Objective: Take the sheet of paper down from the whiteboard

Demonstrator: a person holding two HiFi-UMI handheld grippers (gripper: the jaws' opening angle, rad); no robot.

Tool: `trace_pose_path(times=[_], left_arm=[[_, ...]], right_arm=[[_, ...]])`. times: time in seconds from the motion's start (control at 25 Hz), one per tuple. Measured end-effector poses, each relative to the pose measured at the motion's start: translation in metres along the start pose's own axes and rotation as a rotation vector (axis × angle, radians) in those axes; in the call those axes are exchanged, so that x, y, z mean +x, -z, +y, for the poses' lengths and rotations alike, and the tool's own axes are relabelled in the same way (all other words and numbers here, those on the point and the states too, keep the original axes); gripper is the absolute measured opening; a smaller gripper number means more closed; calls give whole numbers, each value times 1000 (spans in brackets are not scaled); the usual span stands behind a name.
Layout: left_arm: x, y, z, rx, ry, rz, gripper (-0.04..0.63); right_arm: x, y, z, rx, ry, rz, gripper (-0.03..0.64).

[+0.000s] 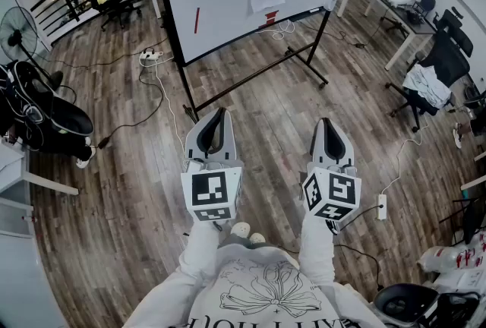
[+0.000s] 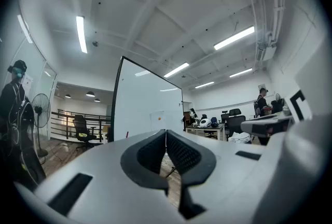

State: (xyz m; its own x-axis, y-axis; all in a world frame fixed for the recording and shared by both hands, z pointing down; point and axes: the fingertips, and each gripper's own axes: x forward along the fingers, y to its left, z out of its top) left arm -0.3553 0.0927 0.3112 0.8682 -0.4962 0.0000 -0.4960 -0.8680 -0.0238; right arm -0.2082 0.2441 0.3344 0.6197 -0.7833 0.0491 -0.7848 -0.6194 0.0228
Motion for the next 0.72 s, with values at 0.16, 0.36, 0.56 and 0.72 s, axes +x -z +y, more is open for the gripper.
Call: trace_pose_path(times=[0.16, 0.36, 0.56, 0.72], left_arm=[[3, 2, -2, -4, 5, 5, 6], [13, 4, 5, -2, 12, 7, 6], [18, 8, 12, 1, 21, 1, 6], [25, 12, 20, 5, 30, 5, 6]], right_arm=[[3, 2, 0, 0, -3, 5, 15], [15, 5, 6, -2, -14, 13, 15], [25, 7, 14, 4, -9, 2, 15], [30, 11, 21, 15, 3, -4, 15]])
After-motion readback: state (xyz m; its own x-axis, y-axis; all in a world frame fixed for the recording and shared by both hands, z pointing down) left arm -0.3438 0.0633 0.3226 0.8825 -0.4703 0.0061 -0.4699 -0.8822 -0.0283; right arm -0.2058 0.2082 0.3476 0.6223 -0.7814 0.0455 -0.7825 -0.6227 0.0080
